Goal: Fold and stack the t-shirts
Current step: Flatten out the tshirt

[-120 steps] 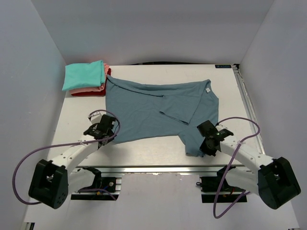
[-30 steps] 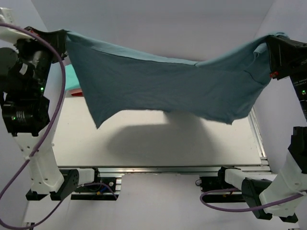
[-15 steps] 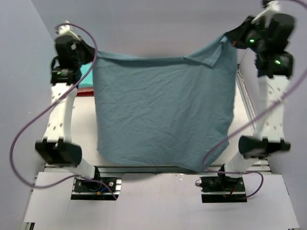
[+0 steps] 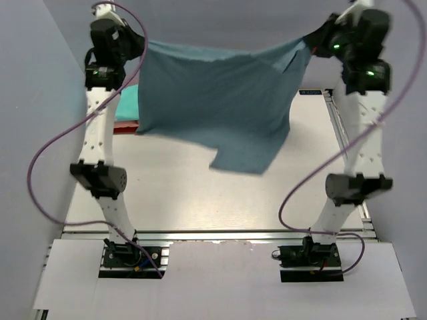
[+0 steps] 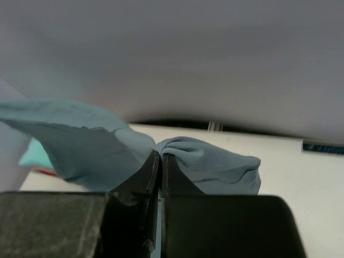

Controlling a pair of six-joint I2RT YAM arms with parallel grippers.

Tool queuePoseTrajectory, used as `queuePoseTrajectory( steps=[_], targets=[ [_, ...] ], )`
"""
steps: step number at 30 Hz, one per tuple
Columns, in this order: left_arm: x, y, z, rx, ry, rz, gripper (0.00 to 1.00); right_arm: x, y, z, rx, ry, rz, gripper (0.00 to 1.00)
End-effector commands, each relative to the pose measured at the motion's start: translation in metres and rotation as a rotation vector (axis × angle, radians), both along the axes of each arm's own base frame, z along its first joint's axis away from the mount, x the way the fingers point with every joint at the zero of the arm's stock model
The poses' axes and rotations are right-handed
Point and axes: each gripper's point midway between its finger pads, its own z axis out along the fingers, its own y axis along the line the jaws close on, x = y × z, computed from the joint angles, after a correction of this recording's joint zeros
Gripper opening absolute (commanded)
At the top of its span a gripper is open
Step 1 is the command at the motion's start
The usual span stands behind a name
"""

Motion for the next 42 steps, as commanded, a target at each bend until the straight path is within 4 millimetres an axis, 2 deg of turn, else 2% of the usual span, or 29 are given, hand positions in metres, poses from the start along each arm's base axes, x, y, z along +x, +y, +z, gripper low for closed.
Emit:
queuePoseTrajectory(
  steps=[1,2,3,4,5,6,7,8,10,11,12,13,14,15,16,17,18,19,20,21,22,25,27,30,32,35,36,37,42],
  targets=[
    [-0.108,0.015,0.142,-0.018,-0.323,0.027,0.0,-0.117,-0.027,0.177,0.03,-0.511,-0.056,0.0],
    [-0.105,0.015,0.124,-0.01,-0.276,0.031,0.0,-0.118,-0.031,0.174,0.026,-0.5,-0.067,0.0],
    [-0.108,0.016,0.119,-0.007,-0.26,0.031,0.0,-0.113,-0.033,0.167,0.018,-0.473,-0.069,0.0],
    [-0.109,0.016,0.111,-0.003,-0.24,0.031,0.0,-0.101,-0.034,0.142,0.009,-0.388,-0.071,0.0],
    [-0.106,0.015,0.086,0.002,-0.185,0.028,0.0,-0.09,-0.033,0.122,0.003,-0.332,-0.061,0.0],
    [-0.105,0.015,0.073,0.002,-0.16,0.028,0.0,-0.083,-0.033,0.102,-0.002,-0.274,-0.056,0.0],
    [-0.103,0.015,0.06,0.007,-0.145,0.03,0.0,-0.063,-0.034,0.052,-0.011,-0.148,-0.059,0.0],
    [-0.103,0.016,0.024,0.011,-0.074,0.033,0.0,-0.064,-0.032,0.036,-0.014,-0.114,-0.042,0.0],
    [-0.106,0.015,-0.006,0.0,-0.038,0.031,0.0,-0.062,-0.034,-0.003,-0.033,-0.024,-0.061,0.0],
    [-0.108,0.013,-0.027,-0.002,-0.004,0.024,0.0,-0.067,-0.035,-0.042,-0.033,0.06,-0.066,0.0],
    [-0.113,0.013,-0.072,0.003,0.084,0.021,0.0,-0.071,-0.035,-0.059,-0.036,0.097,-0.07,0.0],
    [-0.115,0.013,-0.092,0.0,0.114,0.022,0.0,-0.075,-0.034,-0.078,-0.037,0.141,-0.073,0.0],
    [-0.119,0.013,-0.115,0.004,0.16,0.022,0.0,-0.085,-0.034,-0.112,-0.044,0.221,-0.074,0.0],
    [-0.127,0.013,-0.159,0.002,0.238,0.023,0.0,-0.098,-0.038,-0.126,-0.047,0.261,-0.104,0.0],
    [-0.133,0.012,-0.181,0.004,0.283,0.019,0.0,-0.102,-0.038,-0.155,-0.049,0.337,-0.103,0.0],
    [-0.14,0.013,-0.202,0.006,0.325,0.023,0.0,-0.119,-0.039,-0.162,-0.049,0.352,-0.124,0.0],
    [-0.147,0.014,-0.219,0.002,0.353,0.03,0.0,-0.134,-0.04,-0.207,-0.04,0.453,-0.144,0.0],
    [-0.163,0.012,-0.258,-0.017,0.423,0.028,0.0,-0.145,-0.039,-0.223,-0.025,0.492,-0.155,0.0],
    [-0.17,0.009,-0.276,-0.029,0.451,0.02,0.0,-0.158,-0.039,-0.23,-0.019,0.501,-0.171,0.0],
    [-0.167,0.004,-0.271,-0.047,0.431,0.001,0.0,-0.174,-0.04,-0.262,0.003,0.6,-0.206,0.0],
    [-0.193,-0.003,-0.327,-0.041,0.55,-0.013,0.0,-0.182,-0.041,-0.272,0.01,0.629,-0.214,0.0],
    [-0.219,-0.019,-0.37,-0.026,0.648,-0.056,0.0,-0.207,-0.046,-0.292,0.006,0.697,-0.261,0.0],
    [-0.228,-0.027,-0.379,-0.007,0.661,-0.07,0.0,-0.214,-0.049,-0.294,0.004,0.703,-0.28,0.0],
    [-0.246,-0.034,-0.385,0.022,0.677,-0.08,0.0,-0.222,-0.057,-0.281,-0.024,0.671,-0.314,0.0],
    [-0.256,-0.025,-0.38,0.039,0.664,-0.037,0.0,-0.227,-0.059,-0.259,-0.029,0.62,-0.321,0.0],
    [-0.267,-0.014,-0.373,0.062,0.666,0.008,0.0,-0.238,-0.061,-0.243,-0.023,0.62,-0.34,0.0],
    [-0.268,-0.011,-0.365,0.067,0.645,0.021,0.0,-0.24,-0.06,-0.242,-0.017,0.63,-0.338,0.0],
    [-0.274,-0.007,-0.365,0.079,0.659,0.031,0.0,-0.243,-0.058,-0.244,-0.001,0.647,-0.333,0.0],
    [-0.281,0.023,-0.344,0.13,0.637,0.181,0.0,-0.272,-0.037,-0.272,0.05,0.778,-0.24,0.0]
  ],
)
